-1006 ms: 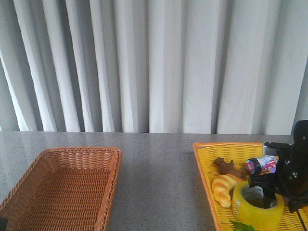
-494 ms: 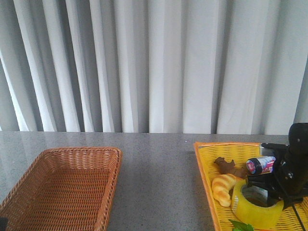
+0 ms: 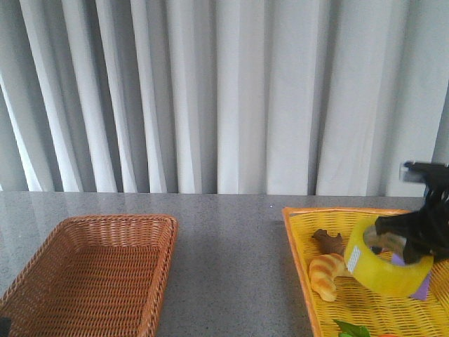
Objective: Transfer tape with both arms
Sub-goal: 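Lift the tape roll with the right gripper and carry it toward the brown basket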
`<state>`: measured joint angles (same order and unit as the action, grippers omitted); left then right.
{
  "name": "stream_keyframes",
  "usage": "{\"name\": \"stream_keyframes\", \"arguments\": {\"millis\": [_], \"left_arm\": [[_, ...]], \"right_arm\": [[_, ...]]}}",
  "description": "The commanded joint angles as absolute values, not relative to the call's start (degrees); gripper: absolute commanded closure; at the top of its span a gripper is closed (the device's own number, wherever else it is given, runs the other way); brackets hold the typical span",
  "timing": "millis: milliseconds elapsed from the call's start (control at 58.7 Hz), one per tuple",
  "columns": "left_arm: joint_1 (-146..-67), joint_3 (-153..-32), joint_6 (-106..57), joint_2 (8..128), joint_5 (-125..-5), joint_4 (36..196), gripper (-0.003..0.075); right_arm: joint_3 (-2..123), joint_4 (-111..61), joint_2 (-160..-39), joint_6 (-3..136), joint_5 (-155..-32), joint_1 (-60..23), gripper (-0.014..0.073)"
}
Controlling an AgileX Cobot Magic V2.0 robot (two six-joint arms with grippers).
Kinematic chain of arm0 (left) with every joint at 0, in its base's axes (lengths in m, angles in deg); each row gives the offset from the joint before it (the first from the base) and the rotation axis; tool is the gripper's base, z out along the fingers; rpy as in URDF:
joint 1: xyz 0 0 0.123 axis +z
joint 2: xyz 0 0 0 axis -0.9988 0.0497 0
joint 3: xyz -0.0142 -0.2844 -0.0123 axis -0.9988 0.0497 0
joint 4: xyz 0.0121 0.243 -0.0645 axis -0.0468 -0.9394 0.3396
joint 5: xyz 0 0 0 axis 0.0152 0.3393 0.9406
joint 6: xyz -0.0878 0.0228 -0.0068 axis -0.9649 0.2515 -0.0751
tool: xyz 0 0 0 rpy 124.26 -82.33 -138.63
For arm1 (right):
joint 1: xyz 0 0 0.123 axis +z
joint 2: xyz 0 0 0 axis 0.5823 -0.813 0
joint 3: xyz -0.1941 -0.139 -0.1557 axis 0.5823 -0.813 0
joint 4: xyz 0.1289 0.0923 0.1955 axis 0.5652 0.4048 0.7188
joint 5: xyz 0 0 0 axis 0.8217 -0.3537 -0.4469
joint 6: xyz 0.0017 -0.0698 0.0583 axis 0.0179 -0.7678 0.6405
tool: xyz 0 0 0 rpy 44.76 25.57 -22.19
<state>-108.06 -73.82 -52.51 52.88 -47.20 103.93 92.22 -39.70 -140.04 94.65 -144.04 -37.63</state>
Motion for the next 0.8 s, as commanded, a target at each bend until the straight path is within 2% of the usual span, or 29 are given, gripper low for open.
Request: {"name": "stream_keyframes", "arguments": {"millis": [0, 205, 443, 597, 784], "left_arm": [[-108.5, -75.9, -52.5, 52.8, -50.7, 105.0, 0.0144], [-108.5, -75.9, -52.5, 52.8, -50.6, 105.0, 0.0144], [-108.5, -75.9, -52.5, 52.8, -50.6, 105.0, 0.0144], [-108.5, -75.9, -52.5, 52.8, -49.4, 105.0, 0.0144], [-108.5, -75.9, -52.6, 52.8, -47.5, 105.0, 0.0144]], "right_arm": [[94.1, -34.6, -133.7, 88.6, -139.0, -36.5, 0.0521], [94.1, -27.2, -130.9, 78.3, -133.1, -26.6, 0.0512], [94.1, -31.7, -137.0, 74.8, -129.7, -11.3, 0.0508], [94.1, -37.5, -142.5, 75.0, -129.5, -6.6, 0.0503], [94.1, -42.2, -147.7, 75.1, -129.6, -5.0, 0.0494]]}}
